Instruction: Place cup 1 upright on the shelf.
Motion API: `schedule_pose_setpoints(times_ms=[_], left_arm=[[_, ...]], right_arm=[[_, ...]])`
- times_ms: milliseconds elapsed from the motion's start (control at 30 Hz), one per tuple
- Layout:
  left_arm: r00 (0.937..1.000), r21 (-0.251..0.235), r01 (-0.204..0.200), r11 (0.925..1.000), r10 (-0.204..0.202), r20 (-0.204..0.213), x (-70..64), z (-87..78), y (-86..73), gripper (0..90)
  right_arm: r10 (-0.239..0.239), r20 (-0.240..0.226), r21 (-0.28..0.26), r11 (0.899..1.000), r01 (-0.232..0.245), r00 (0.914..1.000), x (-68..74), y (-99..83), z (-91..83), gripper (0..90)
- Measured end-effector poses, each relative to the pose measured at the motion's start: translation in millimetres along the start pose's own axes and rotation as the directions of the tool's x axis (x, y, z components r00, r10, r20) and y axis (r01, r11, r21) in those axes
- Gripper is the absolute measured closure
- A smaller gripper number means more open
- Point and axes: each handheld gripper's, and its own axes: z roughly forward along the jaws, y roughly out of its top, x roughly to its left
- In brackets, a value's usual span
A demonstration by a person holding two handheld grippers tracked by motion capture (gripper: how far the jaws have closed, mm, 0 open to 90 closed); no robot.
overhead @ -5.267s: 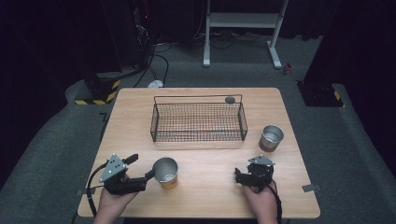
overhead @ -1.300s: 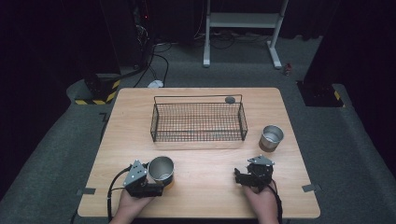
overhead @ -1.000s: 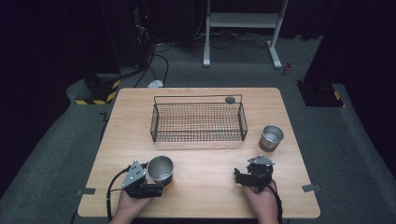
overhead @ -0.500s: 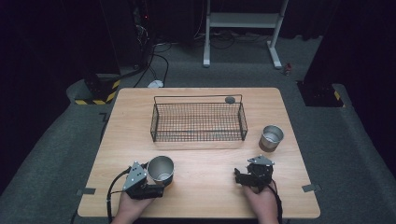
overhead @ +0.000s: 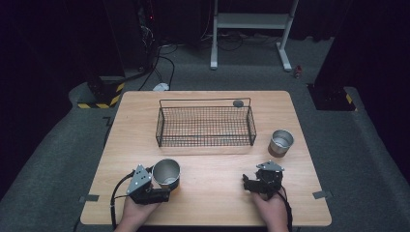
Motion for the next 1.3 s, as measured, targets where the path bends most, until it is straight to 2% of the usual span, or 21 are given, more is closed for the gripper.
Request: schedule_pose_setpoints(times_ms=[167, 267, 500, 633, 933, 1167, 1300], left_arm=[[1.0, 0.006, 0.004, 1.0, -0.004, 0.001, 0.2, 1.2, 6.3, 13.6], [0.9999, 0.01, -0.006, 0.9999, 0.006, -0.01, 1.3, 1.6, 10.5, 13.6], [0.9997, 0.003, 0.003, 1.0, -0.003, -0.023, 3.7, 2.8, 19.3, 13.6], [0.9989, -0.006, 0.003, 1.0, -0.003, -0.047, 5.0, 2.1, 23.1, 13.6], [0.9944, -0.024, 0.045, 0.9987, -0.047, -0.095, 7.1, 3.2, 27.9, 13.6], [0.9904, -0.037, 0.041, 0.9984, -0.046, -0.13, 7.3, 2.9, 31.2, 13.6], [0.989, -0.041, 0.054, 0.9977, -0.059, -0.135, 10.3, 2.5, 33.4, 13.6]], right_arm=[[-0.001, -0.001, 0.001, 1.0, 0.001, 1.0, -0.1, 0.0, -0.1, 8.6], [0.004, -0.002, 0.003, 1.0, -0.004, 1.0, 0.4, -0.4, -0.6, 8.6], [0.004, -0.002, 0.004, 1.0, -0.004, 1.0, 0.7, -0.6, -0.8, 8.6], [0.004, -0.002, 0.004, 1.0, -0.004, 1.0, 0.7, -0.6, -1.0, 8.6], [-0.008, -0.008, 0.003, 1.0, 0.008, 0.9999, -0.2, -0.2, -0.5, 8.5], [-0.004, -0.008, 0.004, 1.0, 0.004, 1.0, 0.7, -0.5, -0.8, 8.5], [-0.004, -0.008, 0.004, 1.0, 0.004, 1.0, 0.7, -0.5, -0.8, 8.5]])
